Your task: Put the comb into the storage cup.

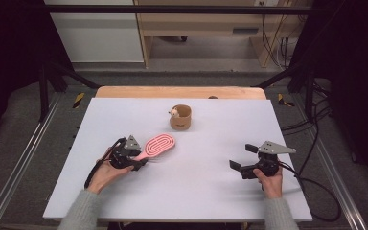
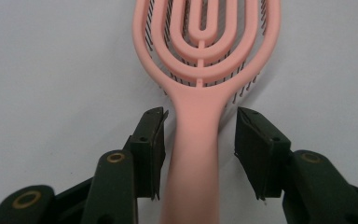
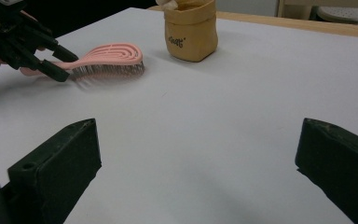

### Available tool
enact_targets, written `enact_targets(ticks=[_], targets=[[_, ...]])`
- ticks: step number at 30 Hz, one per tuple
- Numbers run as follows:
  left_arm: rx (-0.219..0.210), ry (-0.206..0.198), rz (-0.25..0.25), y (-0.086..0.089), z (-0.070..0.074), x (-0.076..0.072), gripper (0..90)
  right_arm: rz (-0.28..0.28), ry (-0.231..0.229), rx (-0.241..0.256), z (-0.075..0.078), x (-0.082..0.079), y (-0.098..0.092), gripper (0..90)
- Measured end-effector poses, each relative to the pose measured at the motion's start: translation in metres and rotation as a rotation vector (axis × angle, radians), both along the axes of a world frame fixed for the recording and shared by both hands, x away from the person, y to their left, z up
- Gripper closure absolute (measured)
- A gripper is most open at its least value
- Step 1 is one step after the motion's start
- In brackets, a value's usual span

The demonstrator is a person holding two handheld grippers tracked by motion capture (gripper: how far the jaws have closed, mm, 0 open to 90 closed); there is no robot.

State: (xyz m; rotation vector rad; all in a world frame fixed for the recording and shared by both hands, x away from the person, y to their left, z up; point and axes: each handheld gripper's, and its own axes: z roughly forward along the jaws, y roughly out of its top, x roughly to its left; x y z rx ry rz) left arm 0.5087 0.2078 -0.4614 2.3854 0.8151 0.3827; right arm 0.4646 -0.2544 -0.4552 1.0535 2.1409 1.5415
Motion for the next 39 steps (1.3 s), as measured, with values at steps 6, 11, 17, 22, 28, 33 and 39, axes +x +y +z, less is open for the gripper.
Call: enact_targets(ticks=[6,11,17,22,28,33,39], targets=[[-0.004,0.009,0.009,0.0007,-0.0008,0.0016,56.8,0.001,0.001,0.000,-0.0001,0.0001,0.0001,0.3],[0.001,0.017,0.010,0.0004,-0.0013,0.0026,60.3,0.002,0.002,0.000,-0.0001,0.0000,0.0001,0.3],[0.002,0.007,0.013,0.0003,-0.0009,0.0023,64.4,0.002,0.002,0.001,-0.0001,0.0000,0.0001,0.3],[0.004,0.008,0.017,0.0000,-0.0009,0.0023,65.0,0.002,0.002,0.002,0.0000,0.0000,0.0001,0.3],[0.027,-0.010,0.016,-0.0025,-0.0007,0.0007,67.8,0.004,0.002,0.002,0.0000,0.0001,0.0001,0.3],[0.028,-0.010,0.014,-0.0028,-0.0005,0.0001,68.7,0.006,0.003,0.000,-0.0003,0.0004,0.0002,0.3],[0.023,-0.008,0.020,-0.0028,-0.0001,-0.0006,69.1,0.002,0.002,0.008,0.0005,-0.0002,-0.0003,0.3]])
